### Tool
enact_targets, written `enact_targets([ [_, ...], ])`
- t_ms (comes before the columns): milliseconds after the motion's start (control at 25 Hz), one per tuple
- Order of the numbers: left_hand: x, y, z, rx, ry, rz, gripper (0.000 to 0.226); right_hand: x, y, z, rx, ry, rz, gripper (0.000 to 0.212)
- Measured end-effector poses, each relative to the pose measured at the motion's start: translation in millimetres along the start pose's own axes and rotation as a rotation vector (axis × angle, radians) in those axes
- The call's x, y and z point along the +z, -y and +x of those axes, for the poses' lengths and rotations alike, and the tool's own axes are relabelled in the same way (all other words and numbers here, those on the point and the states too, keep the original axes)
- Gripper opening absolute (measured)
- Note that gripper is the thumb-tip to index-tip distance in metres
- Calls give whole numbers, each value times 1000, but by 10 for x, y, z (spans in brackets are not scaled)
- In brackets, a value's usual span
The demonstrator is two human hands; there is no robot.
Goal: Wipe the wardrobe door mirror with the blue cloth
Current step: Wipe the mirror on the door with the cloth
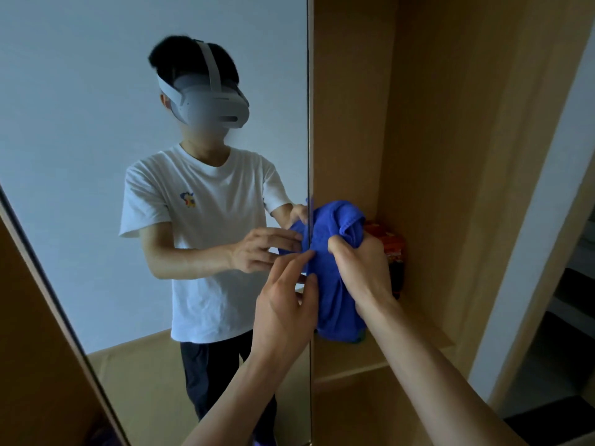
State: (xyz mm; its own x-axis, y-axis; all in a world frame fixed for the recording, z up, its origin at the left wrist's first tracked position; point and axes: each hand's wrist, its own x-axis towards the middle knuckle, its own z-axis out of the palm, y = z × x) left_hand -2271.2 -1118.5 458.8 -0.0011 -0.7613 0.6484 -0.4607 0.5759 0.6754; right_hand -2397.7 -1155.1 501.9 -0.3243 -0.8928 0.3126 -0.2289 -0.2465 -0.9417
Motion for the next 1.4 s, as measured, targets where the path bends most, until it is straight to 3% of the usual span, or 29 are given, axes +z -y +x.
enact_targets([
  [280, -95, -133, 227, 103, -60, 49, 33, -89, 131, 119, -81, 28, 62, 22],
  [560, -20, -21, 116, -14, -23, 127, 23, -49, -107, 21, 13, 66, -23, 19],
  [800, -103, -199, 281, 45, -58, 126, 29, -92, 245, 129, -6, 56, -4, 23],
  [1000, -279, -448, 624, 165, -80, 117, 34, -135, 722, 300, -136, 44, 80, 34],
  [1200, -434, -699, 908, 244, -94, 166, 38, -177, 1174, 482, -221, 22, 137, 31],
  [1400, -470, -783, 1022, 275, -115, 211, 36, -209, 1253, 524, -290, 20, 128, 38],
])
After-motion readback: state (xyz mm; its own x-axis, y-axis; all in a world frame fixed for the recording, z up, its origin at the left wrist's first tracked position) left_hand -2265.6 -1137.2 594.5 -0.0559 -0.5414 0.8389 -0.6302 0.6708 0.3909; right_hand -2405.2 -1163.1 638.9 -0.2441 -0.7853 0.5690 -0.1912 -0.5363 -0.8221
